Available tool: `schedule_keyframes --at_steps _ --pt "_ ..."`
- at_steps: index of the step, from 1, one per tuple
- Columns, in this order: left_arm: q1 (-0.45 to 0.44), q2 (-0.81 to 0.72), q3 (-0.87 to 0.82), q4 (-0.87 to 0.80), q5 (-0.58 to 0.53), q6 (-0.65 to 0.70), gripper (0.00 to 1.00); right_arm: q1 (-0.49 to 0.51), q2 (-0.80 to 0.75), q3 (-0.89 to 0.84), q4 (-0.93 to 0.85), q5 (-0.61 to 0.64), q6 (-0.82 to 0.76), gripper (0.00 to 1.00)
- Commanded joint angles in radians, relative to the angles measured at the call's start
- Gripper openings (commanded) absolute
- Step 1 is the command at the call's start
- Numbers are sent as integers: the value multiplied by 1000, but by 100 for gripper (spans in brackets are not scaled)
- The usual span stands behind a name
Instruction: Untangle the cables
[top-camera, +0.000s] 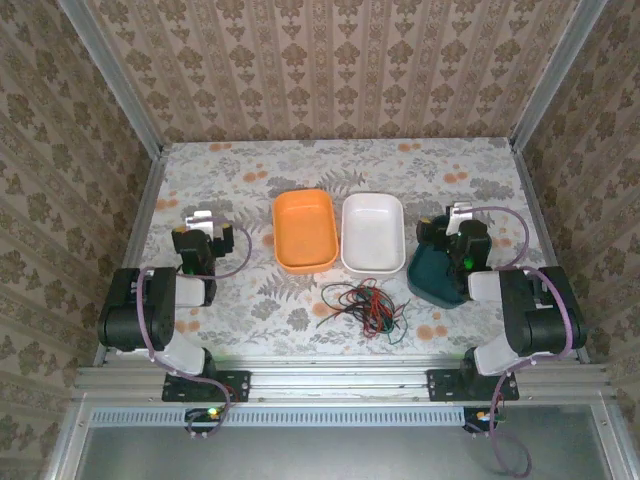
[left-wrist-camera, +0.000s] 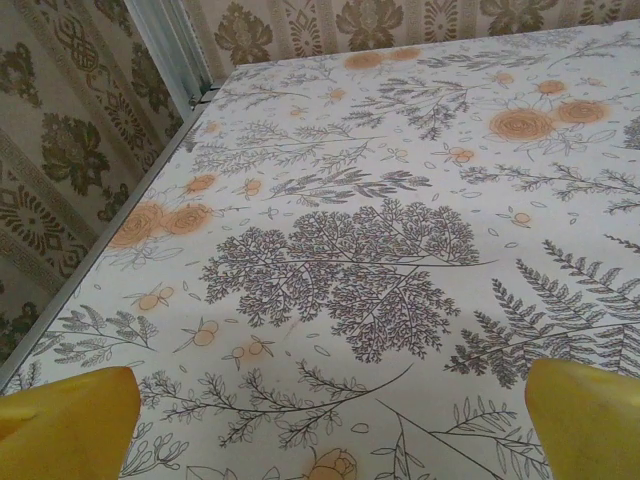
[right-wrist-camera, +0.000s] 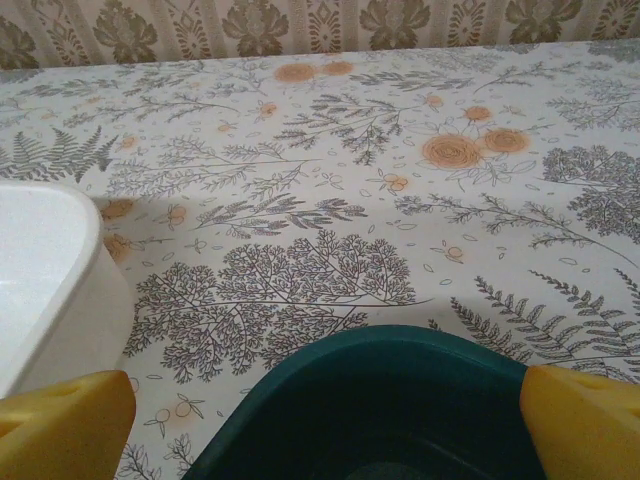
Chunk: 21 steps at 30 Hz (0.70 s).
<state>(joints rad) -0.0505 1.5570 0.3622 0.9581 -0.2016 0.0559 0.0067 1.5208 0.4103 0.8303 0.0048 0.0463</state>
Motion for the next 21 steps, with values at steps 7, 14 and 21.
schedule_keyframes --at_steps 7,14,21 --pt "9 5 3 21 -1 -21 100 30 7 -4 23 75 -33 100" --pt "8 5 3 23 -4 -19 100 13 9 1 15 47 -23 100" --pt "6 5 3 22 -3 -18 100 0 9 3 12 24 -17 100"
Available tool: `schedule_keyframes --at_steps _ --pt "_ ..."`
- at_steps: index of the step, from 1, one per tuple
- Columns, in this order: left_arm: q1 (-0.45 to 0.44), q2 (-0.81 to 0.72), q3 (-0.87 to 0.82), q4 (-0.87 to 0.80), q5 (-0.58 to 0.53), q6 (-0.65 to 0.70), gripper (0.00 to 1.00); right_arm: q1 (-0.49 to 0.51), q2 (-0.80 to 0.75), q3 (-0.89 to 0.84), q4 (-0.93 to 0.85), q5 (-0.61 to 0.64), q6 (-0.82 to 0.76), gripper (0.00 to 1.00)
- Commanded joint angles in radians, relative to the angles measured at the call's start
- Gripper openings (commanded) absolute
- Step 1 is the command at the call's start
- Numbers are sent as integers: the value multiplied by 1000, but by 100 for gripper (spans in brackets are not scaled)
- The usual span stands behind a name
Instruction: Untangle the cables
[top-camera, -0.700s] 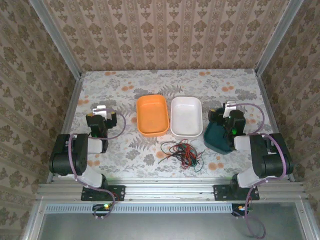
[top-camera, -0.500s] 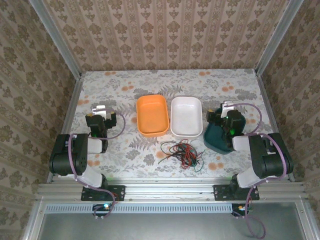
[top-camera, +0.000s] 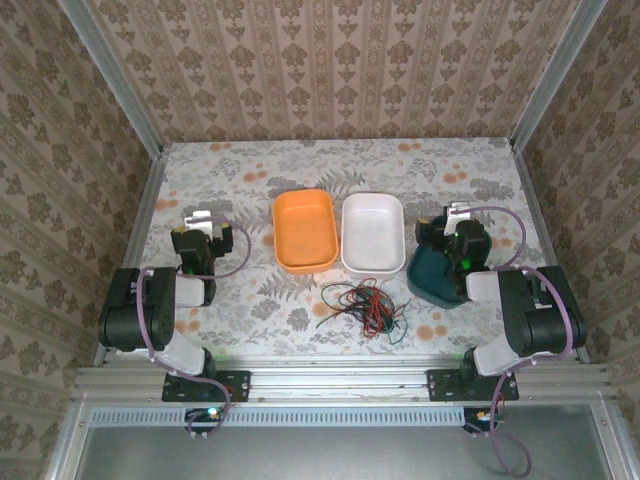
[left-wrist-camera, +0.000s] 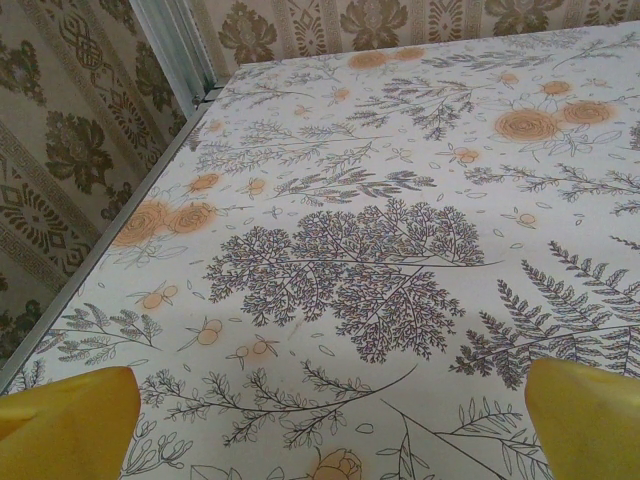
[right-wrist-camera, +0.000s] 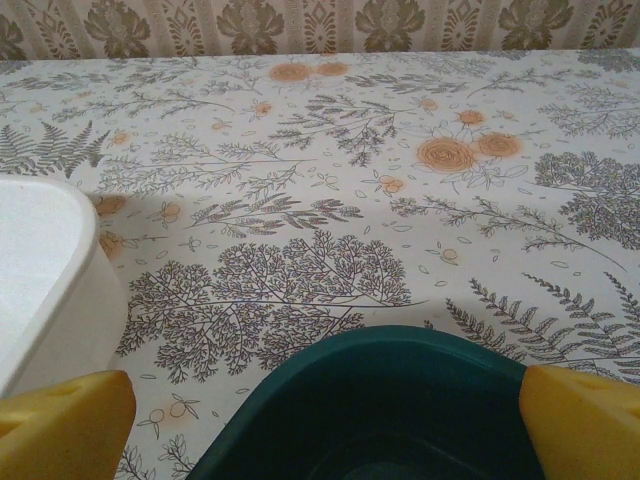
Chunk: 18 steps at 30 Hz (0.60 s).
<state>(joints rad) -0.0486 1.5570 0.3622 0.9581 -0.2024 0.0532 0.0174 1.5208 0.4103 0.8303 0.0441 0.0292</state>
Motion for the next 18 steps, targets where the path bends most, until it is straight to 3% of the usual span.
schedule_keyframes --at_steps 1,14,16,18 --pt "4 5 3 23 -2 -15 100 -14 9 4 11 -22 1 100" --pt "9 -3 9 11 23 -14 100 -62 8 -5 32 -115 23 100" --pt "4 -80 68 -181 72 10 100 -61 0 -12 44 -115 24 100" --pt "-19 -160 213 -494 -19 -16 100 -63 -67 16 -66 -43 55 100"
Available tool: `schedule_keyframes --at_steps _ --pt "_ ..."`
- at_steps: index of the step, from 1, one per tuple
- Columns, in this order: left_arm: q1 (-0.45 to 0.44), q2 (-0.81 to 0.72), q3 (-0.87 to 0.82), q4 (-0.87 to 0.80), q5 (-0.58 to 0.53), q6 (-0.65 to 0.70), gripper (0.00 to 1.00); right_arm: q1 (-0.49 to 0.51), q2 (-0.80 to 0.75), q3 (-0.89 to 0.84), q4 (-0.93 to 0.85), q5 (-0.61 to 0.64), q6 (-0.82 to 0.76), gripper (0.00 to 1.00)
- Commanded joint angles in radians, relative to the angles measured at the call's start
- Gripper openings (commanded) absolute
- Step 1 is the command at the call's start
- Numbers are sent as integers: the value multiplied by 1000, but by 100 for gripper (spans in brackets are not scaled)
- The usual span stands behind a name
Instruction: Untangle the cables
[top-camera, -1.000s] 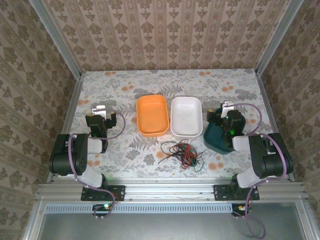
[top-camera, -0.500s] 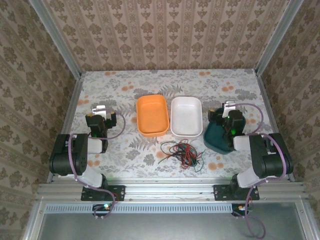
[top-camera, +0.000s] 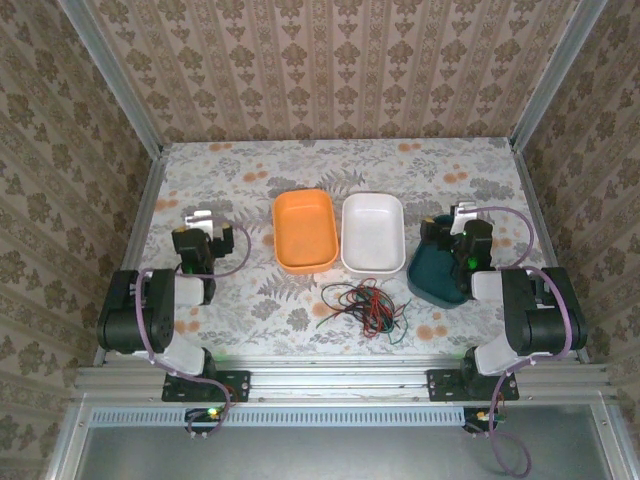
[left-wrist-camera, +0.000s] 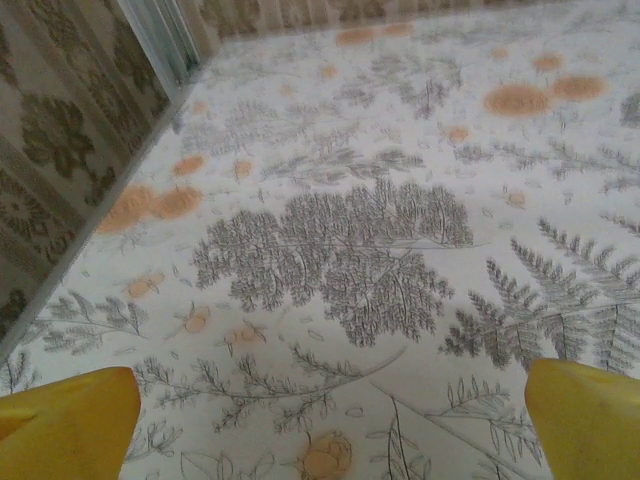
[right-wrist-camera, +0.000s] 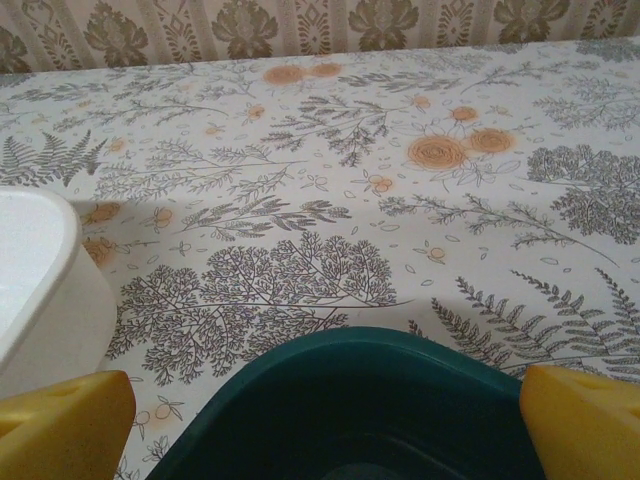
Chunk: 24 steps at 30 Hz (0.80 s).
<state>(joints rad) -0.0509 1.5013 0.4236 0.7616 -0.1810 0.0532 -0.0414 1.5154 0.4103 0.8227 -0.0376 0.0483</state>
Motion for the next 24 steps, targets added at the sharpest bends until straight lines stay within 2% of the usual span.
schedule_keyframes --at_steps 1,2,4,7,10,12,14,17,20,24 --pt "-23 -132 217 -430 -80 -50 100 -8 -117 72 -232 117 77 100" --pt "-25 -151 255 -492 -93 -68 100 -13 -181 135 -393 195 136 100" --pt "-43 -184 288 -554 -156 -149 100 -13 -239 193 -531 281 219 100" --pt "-85 -222 311 -631 -75 -276 100 -1 -327 232 -659 323 335 97" --pt "-219 -208 331 -647 -85 -357 100 16 -374 298 -875 335 448 92" --pt "-322 -168 359 -637 -96 -381 100 33 -383 308 -957 285 501 84" --pt "-427 -101 415 -640 -99 -397 100 59 -365 314 -1009 229 542 75" --pt "-521 8 515 -660 -72 -448 100 79 -299 304 -1016 130 609 61" --pt "-547 87 548 -586 20 -547 100 92 -226 301 -957 28 642 54" --pt "-564 155 585 -561 92 -575 100 98 -161 323 -922 -32 650 51"
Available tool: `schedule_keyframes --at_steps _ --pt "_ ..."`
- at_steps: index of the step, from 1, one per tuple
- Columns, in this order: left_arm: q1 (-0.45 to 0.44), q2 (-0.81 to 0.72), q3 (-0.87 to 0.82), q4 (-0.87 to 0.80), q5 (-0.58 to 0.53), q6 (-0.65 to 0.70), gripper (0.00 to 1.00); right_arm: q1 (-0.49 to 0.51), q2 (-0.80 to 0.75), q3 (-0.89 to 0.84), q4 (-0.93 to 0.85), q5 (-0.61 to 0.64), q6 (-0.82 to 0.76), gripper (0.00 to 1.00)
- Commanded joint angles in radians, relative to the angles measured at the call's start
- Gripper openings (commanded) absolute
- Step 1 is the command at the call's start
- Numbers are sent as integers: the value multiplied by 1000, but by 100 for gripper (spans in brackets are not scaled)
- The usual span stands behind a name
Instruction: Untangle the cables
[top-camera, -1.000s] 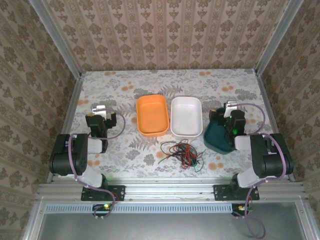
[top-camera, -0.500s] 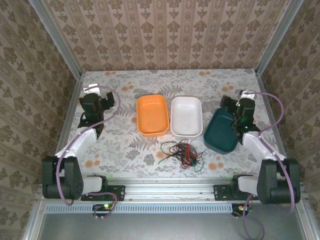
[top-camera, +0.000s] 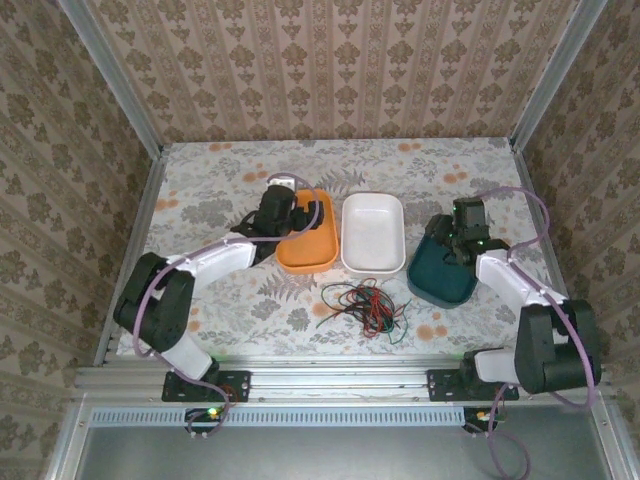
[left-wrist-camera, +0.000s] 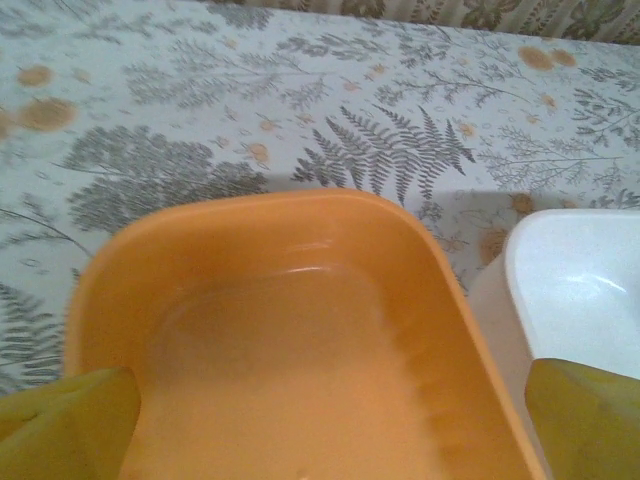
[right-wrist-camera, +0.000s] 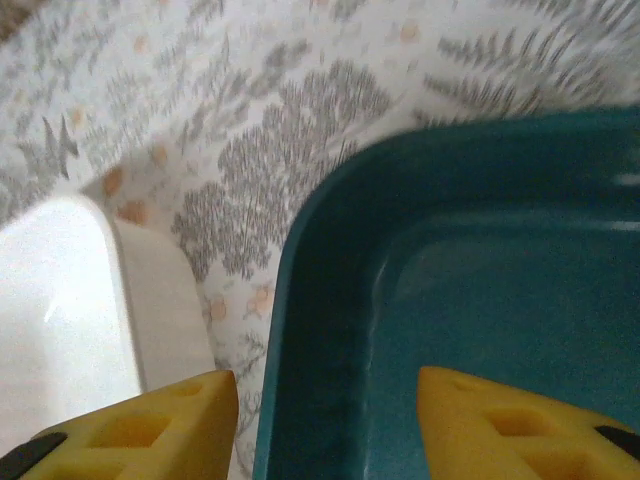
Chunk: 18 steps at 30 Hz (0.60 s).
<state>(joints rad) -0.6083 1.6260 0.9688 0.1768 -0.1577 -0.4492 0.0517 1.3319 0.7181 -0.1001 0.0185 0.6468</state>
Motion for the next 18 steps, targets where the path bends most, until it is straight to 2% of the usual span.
schedule_keyframes --at_steps 1,12,18 --pt "-11 42 51 16 82 -67 100 4 32 20 1 -97 50 51" --pt "-45 130 93 20 251 -63 100 9 127 49 2 -148 42 45" --pt "-65 202 156 -7 361 -52 100 29 189 85 16 -172 24 29"
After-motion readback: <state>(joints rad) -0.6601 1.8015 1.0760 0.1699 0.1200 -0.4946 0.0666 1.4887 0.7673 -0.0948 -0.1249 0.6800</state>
